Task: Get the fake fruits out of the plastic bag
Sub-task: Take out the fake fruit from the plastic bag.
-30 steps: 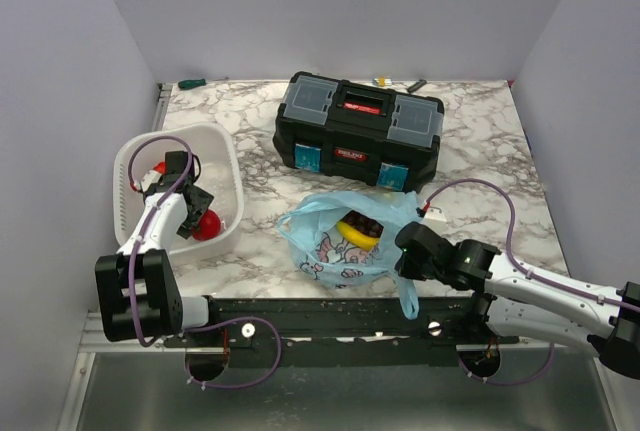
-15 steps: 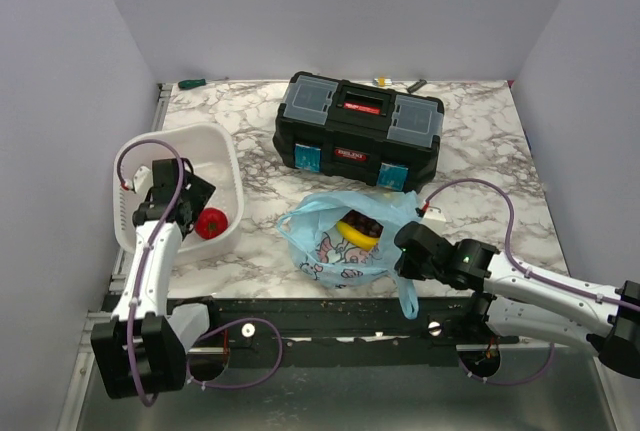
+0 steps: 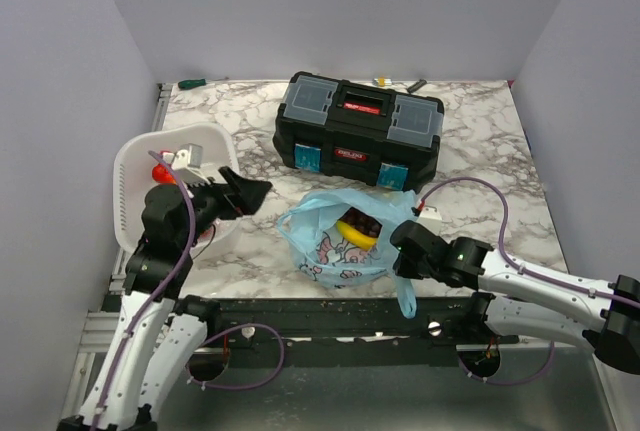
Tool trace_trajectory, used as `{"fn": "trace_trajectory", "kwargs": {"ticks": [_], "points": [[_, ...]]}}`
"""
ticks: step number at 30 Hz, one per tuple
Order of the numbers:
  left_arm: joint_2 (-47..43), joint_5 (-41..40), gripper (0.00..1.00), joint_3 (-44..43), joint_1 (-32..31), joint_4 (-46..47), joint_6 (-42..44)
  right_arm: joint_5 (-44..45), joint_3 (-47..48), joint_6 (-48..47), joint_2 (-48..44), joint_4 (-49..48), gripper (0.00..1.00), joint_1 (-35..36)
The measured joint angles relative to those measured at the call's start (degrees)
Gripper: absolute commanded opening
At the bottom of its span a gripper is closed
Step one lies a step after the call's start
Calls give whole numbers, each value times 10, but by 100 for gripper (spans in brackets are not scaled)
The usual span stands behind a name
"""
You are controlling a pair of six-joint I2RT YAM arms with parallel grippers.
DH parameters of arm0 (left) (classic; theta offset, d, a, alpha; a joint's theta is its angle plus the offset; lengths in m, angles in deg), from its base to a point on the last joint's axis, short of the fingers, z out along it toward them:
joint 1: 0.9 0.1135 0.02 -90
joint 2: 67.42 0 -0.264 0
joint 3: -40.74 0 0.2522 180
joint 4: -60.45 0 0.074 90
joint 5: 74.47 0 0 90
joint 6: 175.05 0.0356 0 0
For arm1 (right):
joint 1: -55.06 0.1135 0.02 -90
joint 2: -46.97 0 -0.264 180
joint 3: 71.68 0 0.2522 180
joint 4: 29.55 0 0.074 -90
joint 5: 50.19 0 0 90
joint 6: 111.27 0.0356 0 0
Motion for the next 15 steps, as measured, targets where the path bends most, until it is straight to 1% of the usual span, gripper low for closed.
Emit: {"fn": "trace_trajectory", "kwargs": {"ticks": [1,2,3,4,5,6,7,9,12,15], "points": [[-6,4,89,2,-39,16,7,0,0,-1,0,0,1,0],[-8,2,89,8,-91,35,18,0,0,-1,0,-1,1,0],[-6,-1,88,12,-123,45,23,0,0,-2,0,-1,1,0],[5,-19,87,20,-178,55,36,0,0,-3,0,-1,1,0],[15,-26,86,24,-217,59,41,0,0,-4,0,-2,1,0],[38,-50,86,30,-268,62,50,0,0,-5,0,-4,1,0],[56,-62,84,33,-296,63,54,0,0,-5,1,-7,1,0],[118,-98,82,35,-379,72,58,0,0,-5,2,-13,1,0],[206,-139,78,32,-447,86,58,-1,0,-5,4,-16,1,0],[286,-170,79,18,-475,102,42,-2,0,-4,4,-17,1,0]]}}
